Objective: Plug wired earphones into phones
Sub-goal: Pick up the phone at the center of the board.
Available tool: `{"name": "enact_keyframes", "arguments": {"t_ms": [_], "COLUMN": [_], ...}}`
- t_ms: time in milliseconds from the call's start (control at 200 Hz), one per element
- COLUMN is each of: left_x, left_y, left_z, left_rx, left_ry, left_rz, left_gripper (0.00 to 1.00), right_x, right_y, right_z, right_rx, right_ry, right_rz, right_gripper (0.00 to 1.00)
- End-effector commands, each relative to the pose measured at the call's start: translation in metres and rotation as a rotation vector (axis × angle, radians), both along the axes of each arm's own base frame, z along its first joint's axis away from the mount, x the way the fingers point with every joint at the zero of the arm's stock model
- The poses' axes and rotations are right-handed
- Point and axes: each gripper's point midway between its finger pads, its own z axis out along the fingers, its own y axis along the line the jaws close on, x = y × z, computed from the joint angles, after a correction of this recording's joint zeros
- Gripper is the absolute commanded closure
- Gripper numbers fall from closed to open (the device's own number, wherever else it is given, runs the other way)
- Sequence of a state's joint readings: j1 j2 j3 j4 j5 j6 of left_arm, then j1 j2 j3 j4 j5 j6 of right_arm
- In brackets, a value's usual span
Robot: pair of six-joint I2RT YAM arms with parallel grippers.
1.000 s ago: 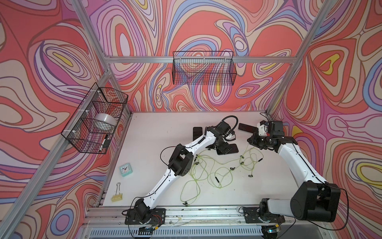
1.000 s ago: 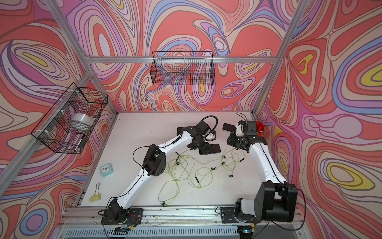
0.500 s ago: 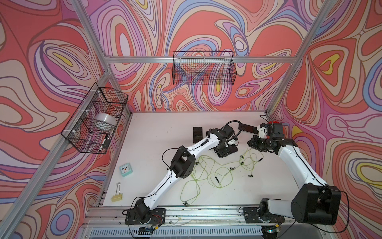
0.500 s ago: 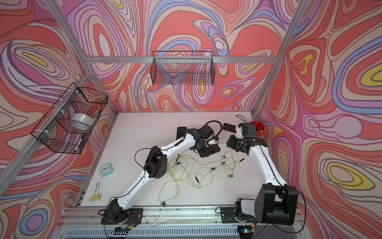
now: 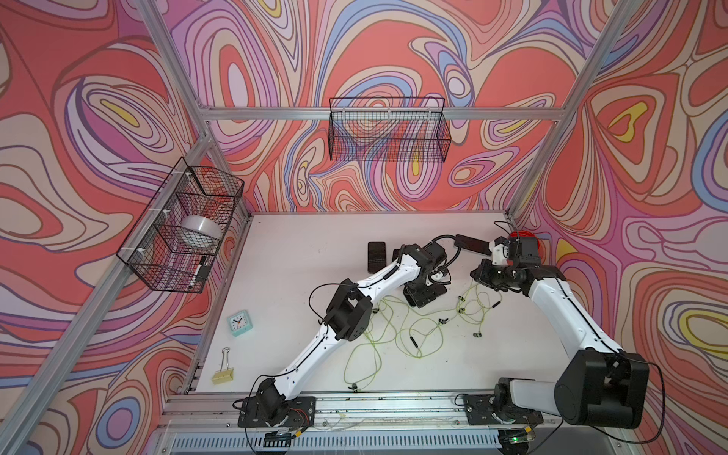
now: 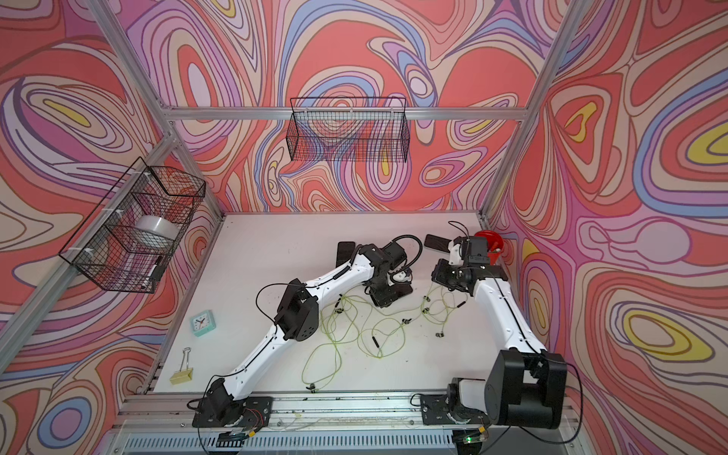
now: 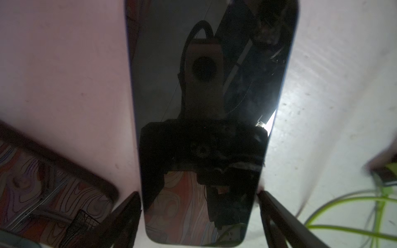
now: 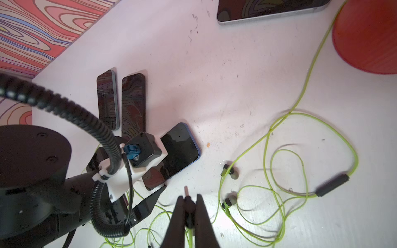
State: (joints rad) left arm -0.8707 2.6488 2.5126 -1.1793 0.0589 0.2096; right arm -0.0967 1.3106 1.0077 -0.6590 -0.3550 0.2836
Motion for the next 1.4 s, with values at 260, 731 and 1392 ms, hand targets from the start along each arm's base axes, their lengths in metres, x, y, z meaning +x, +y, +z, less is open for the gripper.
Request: {"name": "enact_keyframes", "arguments": {"t_ms": [260, 731, 1392], "left_x": [-0.030, 0.010, 0.040], "left_y": [0.026, 0.006, 0.060], "left_z": [-0.056, 0.035, 0.134], "left_rx": [0.152, -0.056, -0.288], "left_ry": [0.162, -0.054, -0.139], "left_rz": [-0.043, 0.220, 0.728], "left_gripper": [0.27, 0.52, 0.69], "right_x": [-0.003, -0.023, -0.042], "right_y": [0.000, 0.038, 0.072], "right_z": [0.004, -0.004, -0.008], "right_rx": [-0.002, 0.148, 0.283], "right_ry": [-0.019, 0.018, 0.011], "right_rz": [-0.008, 0.188, 0.296], "right_gripper": [1.00, 1.00, 1.00]}}
